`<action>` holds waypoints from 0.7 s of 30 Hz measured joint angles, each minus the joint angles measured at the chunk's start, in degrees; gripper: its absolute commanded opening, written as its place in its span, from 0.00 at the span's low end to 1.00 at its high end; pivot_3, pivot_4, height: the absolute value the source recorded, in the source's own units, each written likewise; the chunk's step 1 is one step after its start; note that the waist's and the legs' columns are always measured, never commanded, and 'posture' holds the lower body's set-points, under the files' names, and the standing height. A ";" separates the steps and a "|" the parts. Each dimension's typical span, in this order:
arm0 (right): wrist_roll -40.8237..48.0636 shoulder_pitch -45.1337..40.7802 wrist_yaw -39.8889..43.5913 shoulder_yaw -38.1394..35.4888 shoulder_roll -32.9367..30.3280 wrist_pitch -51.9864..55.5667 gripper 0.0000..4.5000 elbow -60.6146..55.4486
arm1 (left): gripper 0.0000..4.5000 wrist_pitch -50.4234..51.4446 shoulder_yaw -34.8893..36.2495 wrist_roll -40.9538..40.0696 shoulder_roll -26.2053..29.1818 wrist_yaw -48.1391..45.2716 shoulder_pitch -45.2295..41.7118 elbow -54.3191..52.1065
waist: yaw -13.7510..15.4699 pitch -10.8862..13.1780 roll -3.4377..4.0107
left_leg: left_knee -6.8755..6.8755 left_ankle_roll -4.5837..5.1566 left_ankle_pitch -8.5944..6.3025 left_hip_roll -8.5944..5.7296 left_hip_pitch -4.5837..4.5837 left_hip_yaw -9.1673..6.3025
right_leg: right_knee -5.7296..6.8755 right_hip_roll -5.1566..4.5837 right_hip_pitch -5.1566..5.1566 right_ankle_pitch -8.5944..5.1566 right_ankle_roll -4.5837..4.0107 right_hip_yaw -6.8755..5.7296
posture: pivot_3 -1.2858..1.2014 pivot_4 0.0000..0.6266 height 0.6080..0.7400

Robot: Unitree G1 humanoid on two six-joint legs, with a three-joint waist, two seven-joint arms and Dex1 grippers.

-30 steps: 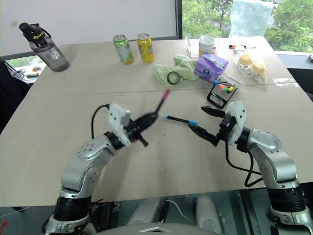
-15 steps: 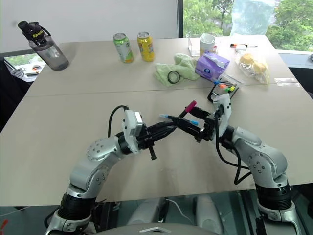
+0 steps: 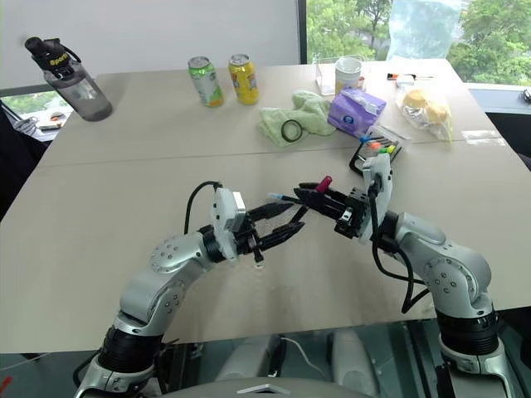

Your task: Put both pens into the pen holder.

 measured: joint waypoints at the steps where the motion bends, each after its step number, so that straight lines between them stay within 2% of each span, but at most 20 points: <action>1: -3.01 -0.19 0.11 -0.04 -0.42 -2.66 0.03 0.92 | 0.70 0.20 0.55 -0.04 -0.22 0.88 -0.05 0.03 | 0.00 0.00 0.00 | 0.01 0.00 0.00 0.00 0.00 0.00 | 0.00 0.00 0.00 0.00 0.00 0.00 | 0.52 0.24 1.00; 11: -29.79 -9.50 1.28 -0.33 -5.25 -30.36 0.03 10.63 | 0.70 2.43 6.59 -1.33 0.55 4.04 -4.40 2.50 | -0.15 0.00 0.00 | 0.00 -0.01 0.01 0.01 -0.07 0.25 | 0.25 0.04 -0.28 0.00 0.00 0.04 | 0.52 0.24 1.00; 14: -39.63 -9.61 3.99 2.53 -9.47 -42.45 0.03 14.56 | 0.70 4.16 7.28 -2.37 1.99 3.84 -5.95 2.54 | -0.06 0.00 0.00 | 0.04 -0.01 0.01 -0.01 -0.09 0.28 | 0.24 0.03 -0.28 0.00 0.01 0.04 | 0.52 0.24 1.00; 21: -50.28 -9.67 4.71 3.62 -11.05 -56.73 0.03 22.20 | 0.70 7.67 8.49 -3.52 2.58 5.09 -8.85 2.78 | -0.23 0.01 0.00 | 0.04 -0.02 0.01 0.00 -0.06 0.33 | 0.27 0.05 -0.28 0.00 0.01 0.12 | 0.52 0.24 1.00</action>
